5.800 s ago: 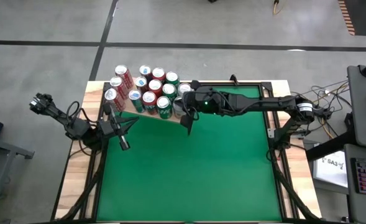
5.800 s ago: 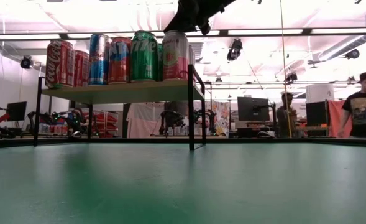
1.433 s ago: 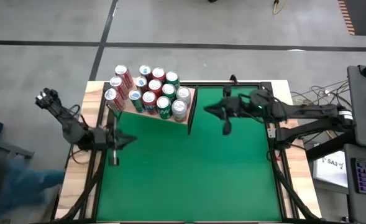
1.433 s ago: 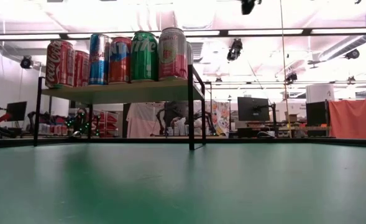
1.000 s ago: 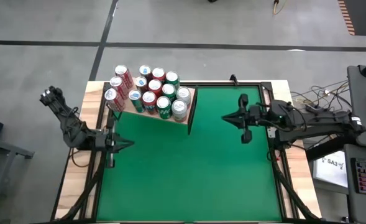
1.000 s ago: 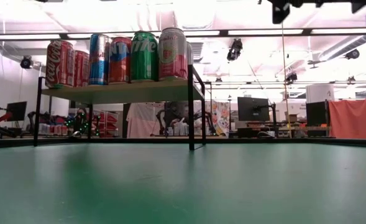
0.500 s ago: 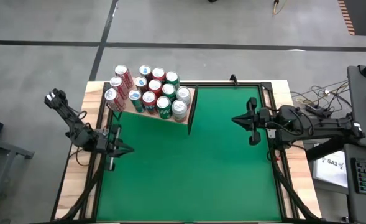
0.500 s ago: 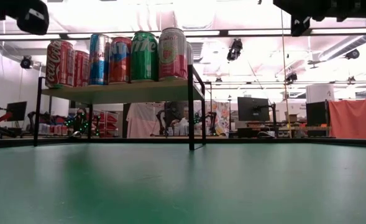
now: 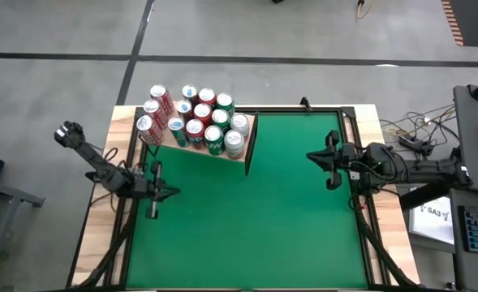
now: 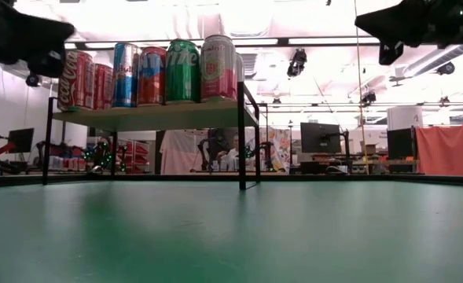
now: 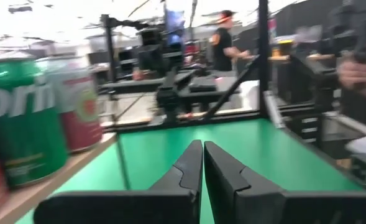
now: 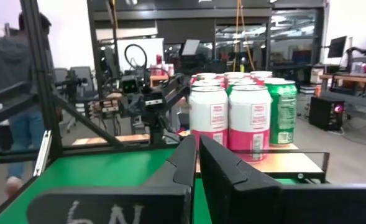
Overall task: Place canned beverage on shelf
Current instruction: Return to Home Position
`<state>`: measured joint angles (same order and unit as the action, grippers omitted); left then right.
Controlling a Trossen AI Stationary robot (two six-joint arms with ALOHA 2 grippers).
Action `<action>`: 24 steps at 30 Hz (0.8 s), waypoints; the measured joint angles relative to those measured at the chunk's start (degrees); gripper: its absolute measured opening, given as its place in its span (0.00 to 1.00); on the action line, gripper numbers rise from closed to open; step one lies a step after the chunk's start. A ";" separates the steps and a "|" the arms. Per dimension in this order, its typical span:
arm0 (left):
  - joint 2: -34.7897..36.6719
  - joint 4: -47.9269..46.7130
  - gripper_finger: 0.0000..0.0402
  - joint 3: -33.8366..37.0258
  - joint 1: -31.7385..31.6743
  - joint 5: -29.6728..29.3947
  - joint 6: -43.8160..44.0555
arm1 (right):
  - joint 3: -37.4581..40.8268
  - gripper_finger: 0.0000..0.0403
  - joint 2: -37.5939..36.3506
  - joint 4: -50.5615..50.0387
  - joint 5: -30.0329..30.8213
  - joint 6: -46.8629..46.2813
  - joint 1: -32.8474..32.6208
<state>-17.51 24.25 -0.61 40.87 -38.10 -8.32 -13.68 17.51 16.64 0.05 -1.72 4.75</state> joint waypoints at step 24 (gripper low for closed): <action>0.07 -2.89 0.00 0.01 -9.27 -0.14 0.01 | 7.22 0.03 -3.86 2.12 -3.04 2.74 7.00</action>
<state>-17.44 21.37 -0.60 31.60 -38.24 -8.30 -6.46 13.65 18.76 -2.98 1.02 11.76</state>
